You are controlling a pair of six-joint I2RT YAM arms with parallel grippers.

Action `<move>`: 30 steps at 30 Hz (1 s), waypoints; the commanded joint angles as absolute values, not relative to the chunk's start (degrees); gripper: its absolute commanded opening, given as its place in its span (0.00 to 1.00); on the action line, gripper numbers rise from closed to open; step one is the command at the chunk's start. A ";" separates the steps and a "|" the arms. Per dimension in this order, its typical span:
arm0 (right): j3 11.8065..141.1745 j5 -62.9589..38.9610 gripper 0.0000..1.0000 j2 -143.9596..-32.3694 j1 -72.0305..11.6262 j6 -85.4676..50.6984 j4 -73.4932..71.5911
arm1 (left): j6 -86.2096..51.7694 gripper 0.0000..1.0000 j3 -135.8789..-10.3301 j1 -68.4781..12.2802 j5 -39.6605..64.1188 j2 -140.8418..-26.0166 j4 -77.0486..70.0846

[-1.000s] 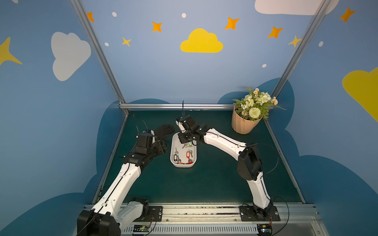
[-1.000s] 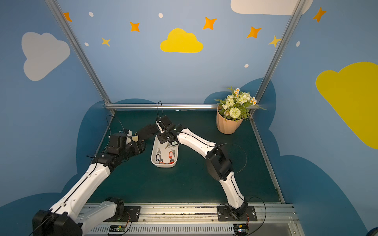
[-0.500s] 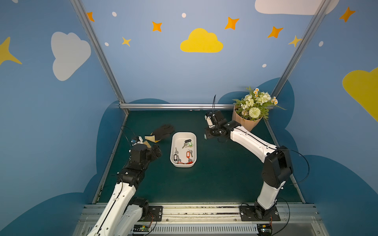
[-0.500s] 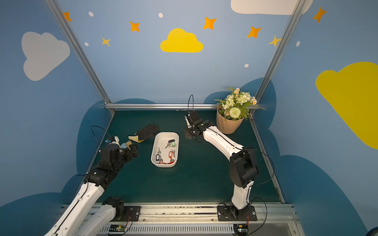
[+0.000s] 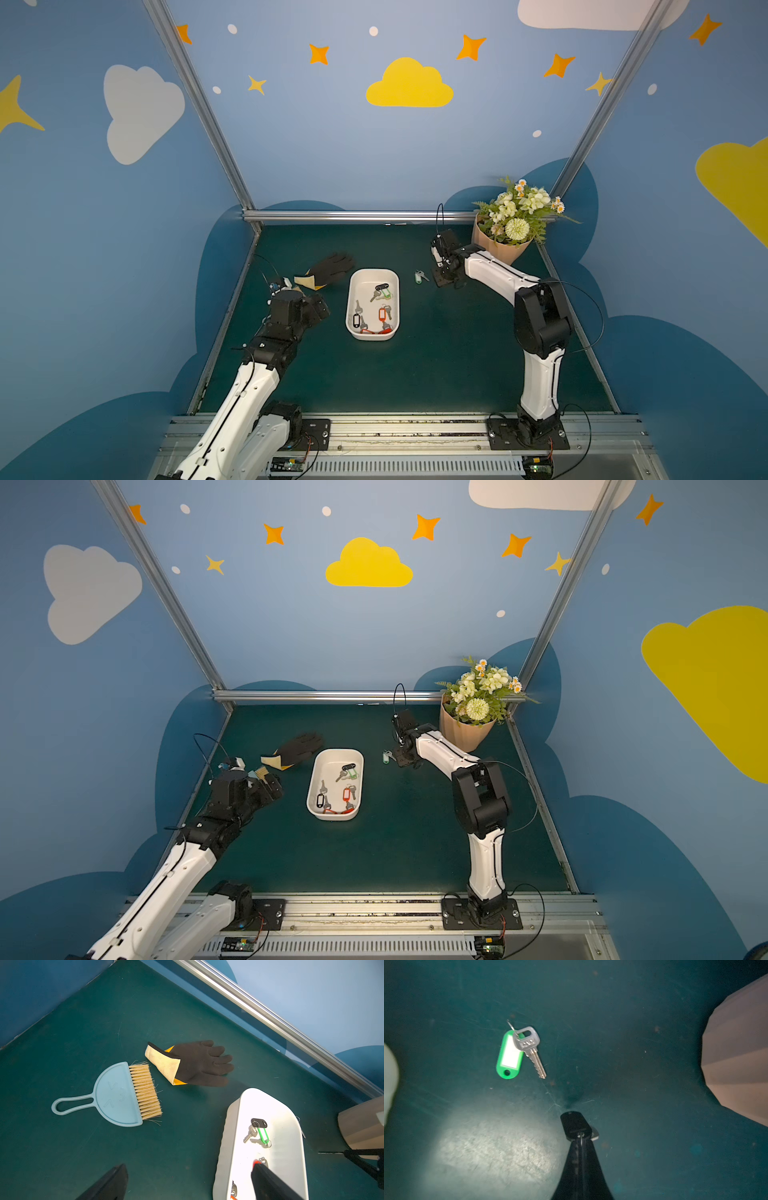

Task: Take the keys out of the storage box
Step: Place the key at the center of the board.

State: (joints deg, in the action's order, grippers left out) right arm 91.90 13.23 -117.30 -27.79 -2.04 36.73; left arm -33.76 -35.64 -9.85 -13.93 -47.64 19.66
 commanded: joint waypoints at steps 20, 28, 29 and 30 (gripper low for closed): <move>109.19 11.42 0.00 -132.06 -23.59 -0.43 41.94 | -32.35 0.99 -37.93 -9.51 -12.35 -50.37 18.87; 109.91 11.53 0.09 -132.38 -23.03 -1.31 41.65 | -31.68 1.00 -37.88 -9.49 -11.41 -50.54 18.33; 109.63 11.73 0.13 -131.94 -23.03 -1.32 41.66 | -31.59 1.00 -37.95 -9.45 -11.10 -50.68 18.32; 109.34 11.67 0.18 -131.24 -22.88 -1.27 41.64 | -31.52 1.00 -38.04 -9.50 -10.55 -50.94 18.28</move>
